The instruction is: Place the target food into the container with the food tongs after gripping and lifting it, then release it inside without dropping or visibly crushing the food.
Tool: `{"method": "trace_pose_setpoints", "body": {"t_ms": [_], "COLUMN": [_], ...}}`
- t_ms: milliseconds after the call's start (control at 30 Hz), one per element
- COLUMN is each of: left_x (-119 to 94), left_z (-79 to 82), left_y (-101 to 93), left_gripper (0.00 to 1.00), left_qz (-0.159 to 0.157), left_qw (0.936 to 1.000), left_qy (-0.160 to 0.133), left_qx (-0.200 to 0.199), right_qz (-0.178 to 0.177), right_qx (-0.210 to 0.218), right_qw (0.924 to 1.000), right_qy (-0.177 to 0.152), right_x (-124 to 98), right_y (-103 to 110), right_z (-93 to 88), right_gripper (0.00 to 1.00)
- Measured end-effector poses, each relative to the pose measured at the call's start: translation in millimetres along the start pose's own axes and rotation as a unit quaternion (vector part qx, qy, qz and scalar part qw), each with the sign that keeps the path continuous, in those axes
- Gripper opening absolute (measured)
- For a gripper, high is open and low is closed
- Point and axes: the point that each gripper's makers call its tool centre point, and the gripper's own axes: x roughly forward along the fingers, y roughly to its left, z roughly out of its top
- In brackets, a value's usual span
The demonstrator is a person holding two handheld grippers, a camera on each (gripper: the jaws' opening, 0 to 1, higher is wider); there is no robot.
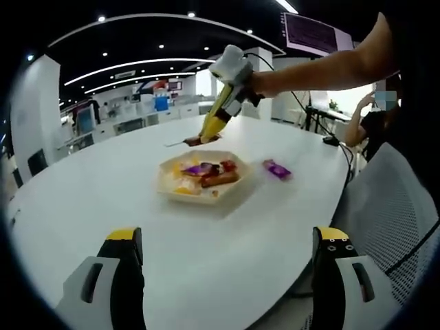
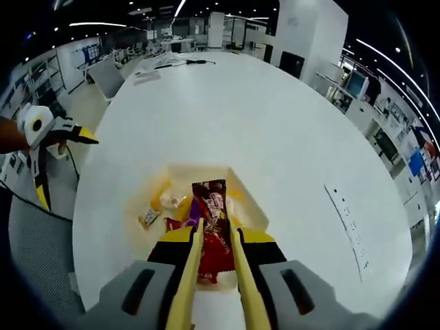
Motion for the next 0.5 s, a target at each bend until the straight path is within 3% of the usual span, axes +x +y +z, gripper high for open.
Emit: {"method": "trace_pose_setpoints", "body": {"t_ms": [267, 500], "left_x": [-0.5, -0.3], "left_z": [0.6, 0.2], "left_y": [1.8, 2.1], "left_gripper": [1.0, 1.0], "left_qz": [0.002, 0.001], "left_qw": [1.0, 1.0], "left_qy": [-0.003, -0.002], "left_qx": [-0.005, -0.006], "right_qz": [0.001, 0.006], "right_qx": [-0.029, -0.028], "right_qw": [0.9995, 0.9993], "right_qy": [-0.013, -0.024], "right_x": [4.2, 0.0], "right_y": [-0.5, 0.9], "right_z": [4.4, 7.3], "right_gripper": [0.25, 0.27]}}
